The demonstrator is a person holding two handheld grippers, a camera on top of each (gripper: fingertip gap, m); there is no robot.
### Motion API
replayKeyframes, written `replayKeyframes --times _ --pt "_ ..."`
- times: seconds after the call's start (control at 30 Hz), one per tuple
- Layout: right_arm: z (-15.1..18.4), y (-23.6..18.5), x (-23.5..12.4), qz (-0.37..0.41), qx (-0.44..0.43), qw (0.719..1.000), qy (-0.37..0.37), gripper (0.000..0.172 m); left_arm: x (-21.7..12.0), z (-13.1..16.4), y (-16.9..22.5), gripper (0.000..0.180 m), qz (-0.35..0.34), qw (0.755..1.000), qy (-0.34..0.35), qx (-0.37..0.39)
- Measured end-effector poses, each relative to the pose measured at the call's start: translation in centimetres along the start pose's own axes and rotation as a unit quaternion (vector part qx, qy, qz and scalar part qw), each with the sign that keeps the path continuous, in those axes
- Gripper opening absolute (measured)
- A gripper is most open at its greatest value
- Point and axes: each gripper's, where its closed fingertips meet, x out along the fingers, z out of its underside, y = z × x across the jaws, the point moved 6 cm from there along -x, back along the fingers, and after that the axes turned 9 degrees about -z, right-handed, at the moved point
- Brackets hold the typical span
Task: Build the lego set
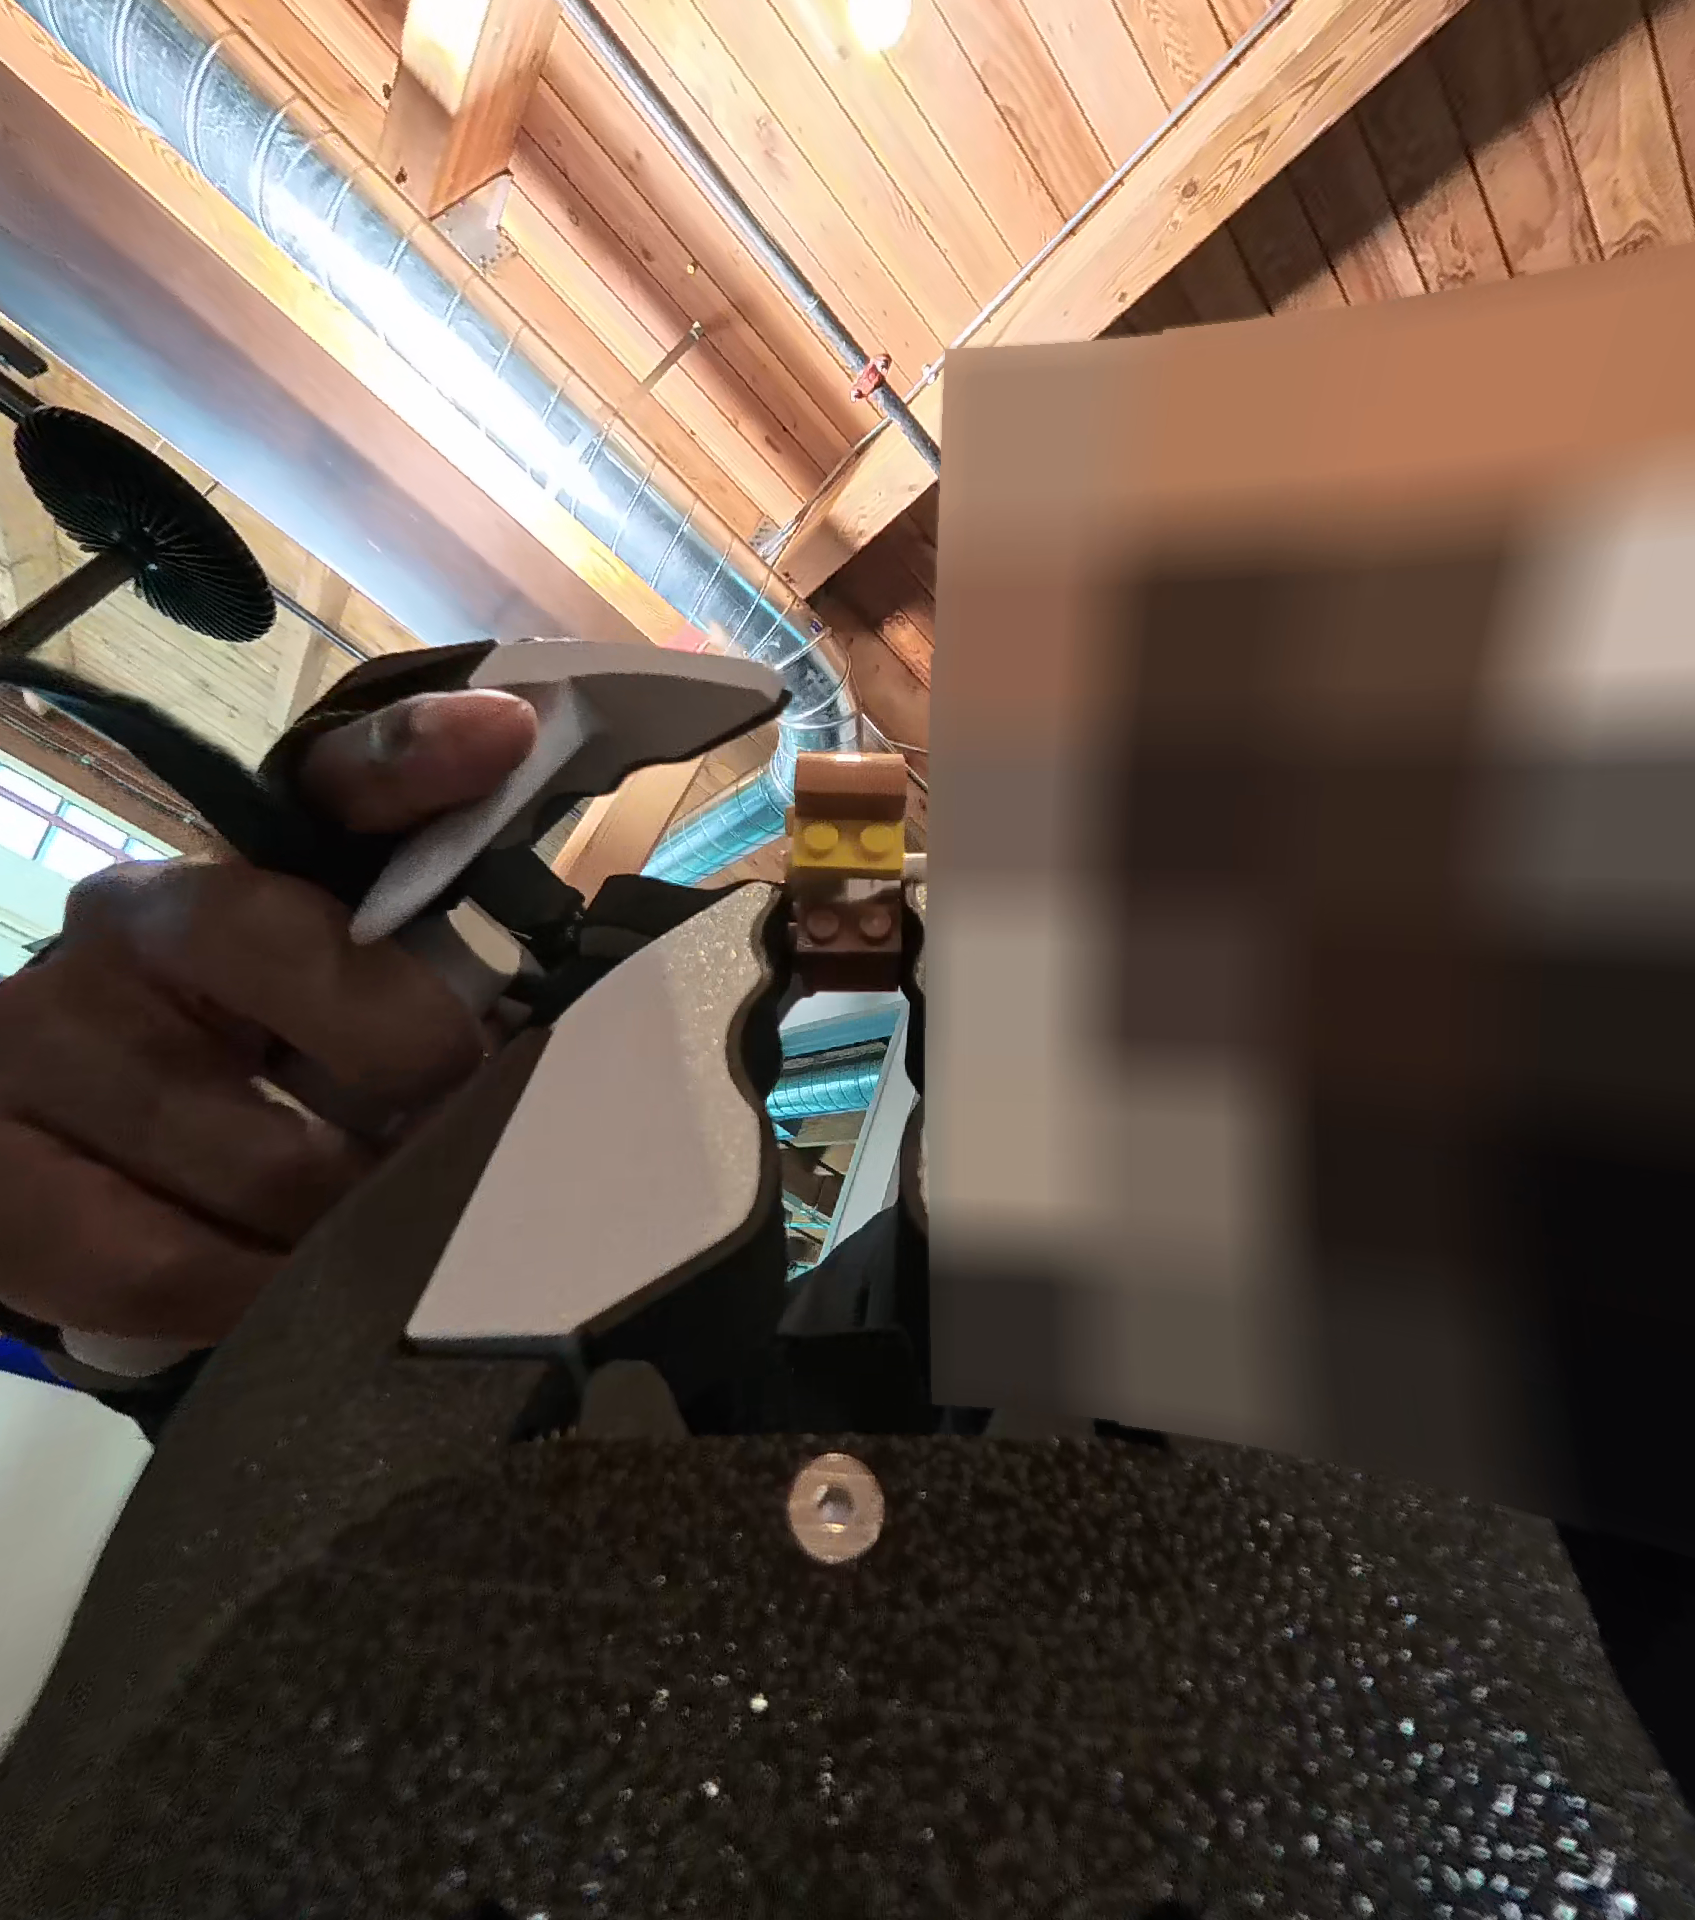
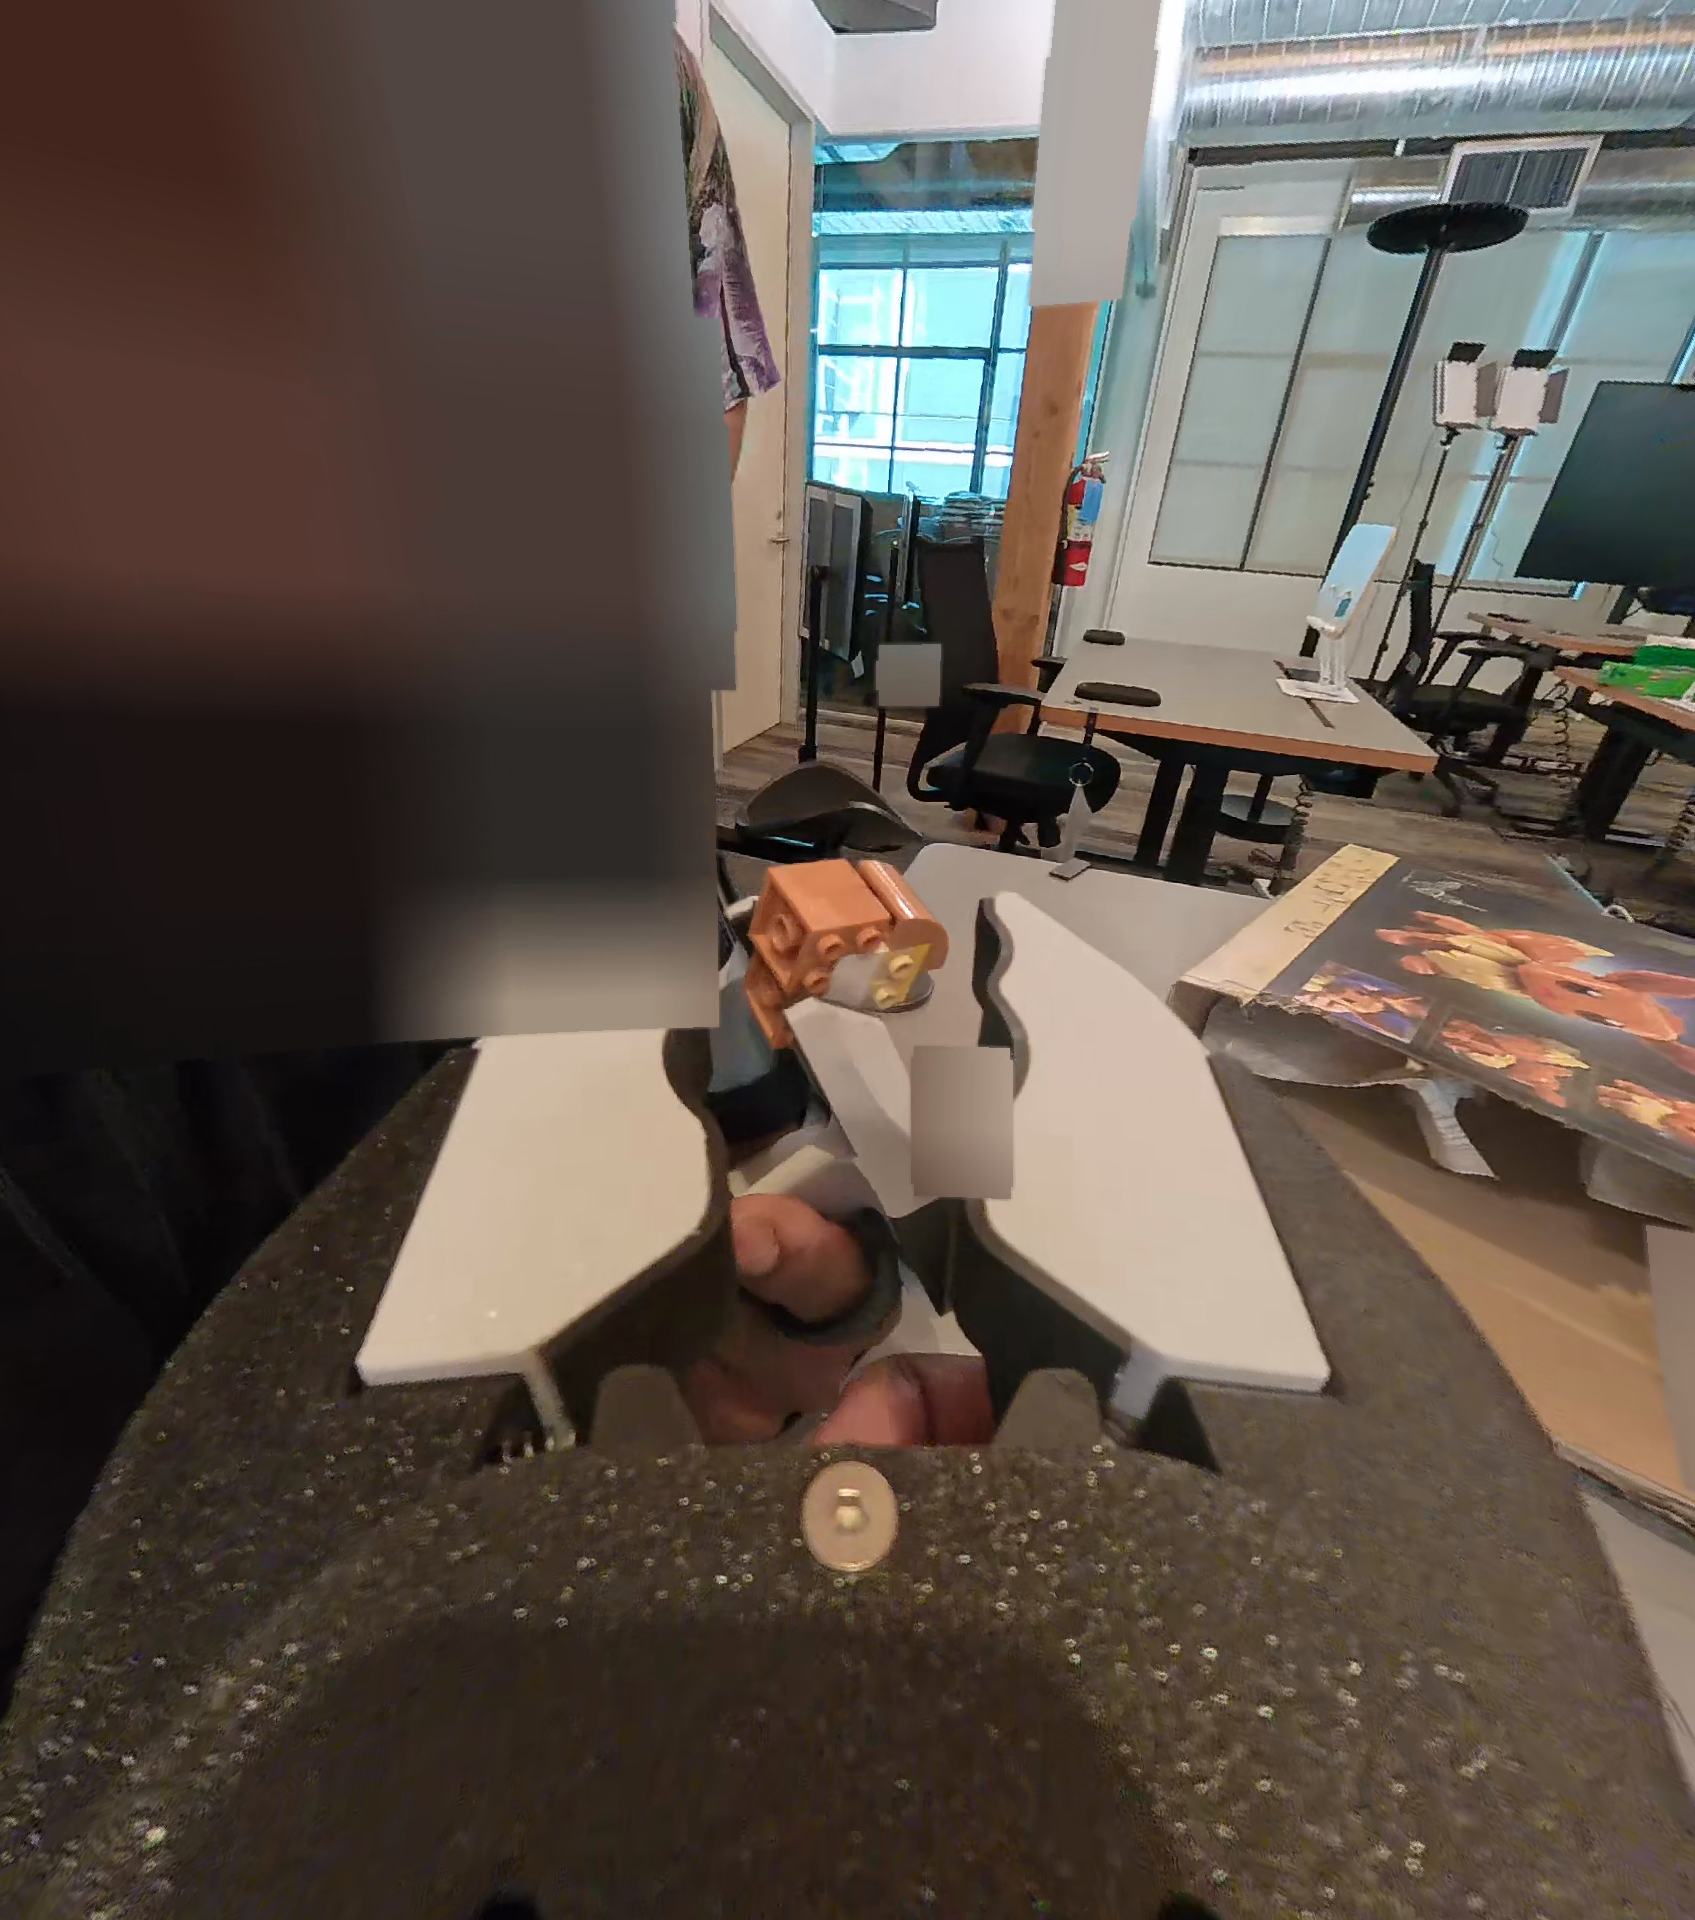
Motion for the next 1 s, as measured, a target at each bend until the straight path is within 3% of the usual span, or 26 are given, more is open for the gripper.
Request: replayKeyframes --times 0.4,0.7,1.0 --pt "0.0 -0.5 -0.5 -0.055 0.027 0.997 0.039 0.046 0.3 0.7 -0.1 0.018 -0.006 0.999 -0.033 -0.003" --pt "0.6 -0.3 -0.5 -0.061 0.035 0.997 0.038 0.033 0.3 1.0 -0.5 0.018 -0.015 0.999 -0.045 -0.012" --pt "0.9 -0.2 -0.8 -0.071 0.050 0.995 0.038 0.032 0.3 1.1 -0.7 0.018 -0.026 0.998 -0.054 -0.013"
